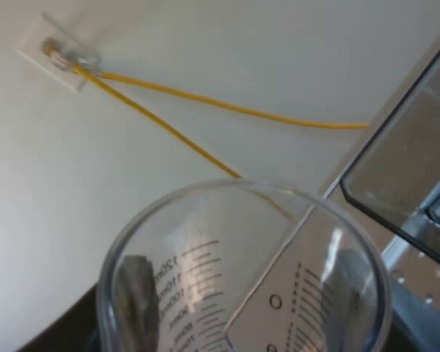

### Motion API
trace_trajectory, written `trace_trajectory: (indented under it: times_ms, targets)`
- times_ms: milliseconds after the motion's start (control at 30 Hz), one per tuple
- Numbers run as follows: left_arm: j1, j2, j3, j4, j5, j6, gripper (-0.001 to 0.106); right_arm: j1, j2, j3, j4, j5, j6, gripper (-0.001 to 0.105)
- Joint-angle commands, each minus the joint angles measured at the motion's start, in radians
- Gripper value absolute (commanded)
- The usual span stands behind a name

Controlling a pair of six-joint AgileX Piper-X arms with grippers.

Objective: Pour the beans into the coffee machine

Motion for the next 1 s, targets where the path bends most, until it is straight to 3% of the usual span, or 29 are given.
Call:
trace_trajectory:
  times_ms: [33, 267, 500, 633, 767, 1000]
  targets:
    - [-0.017, -0.007, -0.013, -0.046, -0.035, 0.049, 0.031, 0.002, -0.013, -0.007, -0.015, -0.008, -0.003, 0.062]
    - [-0.035, 0.001, -0.013, -0.088, -0.064, 0.179, 0.031, 0.002, -0.013, -0.007, -0.015, -0.008, -0.003, 0.062]
    - [-0.035, 0.013, -0.013, -0.091, -0.062, 0.305, 0.031, 0.002, -0.013, -0.007, -0.015, -0.008, -0.003, 0.062]
    - [-0.035, 0.017, -0.013, -0.096, -0.049, 0.330, 0.031, 0.002, -0.013, -0.007, -0.015, -0.008, -0.003, 0.062]
    - [-0.035, 0.028, -0.013, -0.096, -0.039, 0.423, 0.031, 0.002, -0.013, -0.007, -0.015, -0.008, -0.003, 0.062]
    - [-0.035, 0.053, -0.013, -0.096, -0.039, 0.460, 0.031, 0.002, -0.013, -0.007, -0.015, -0.008, 0.001, 0.062]
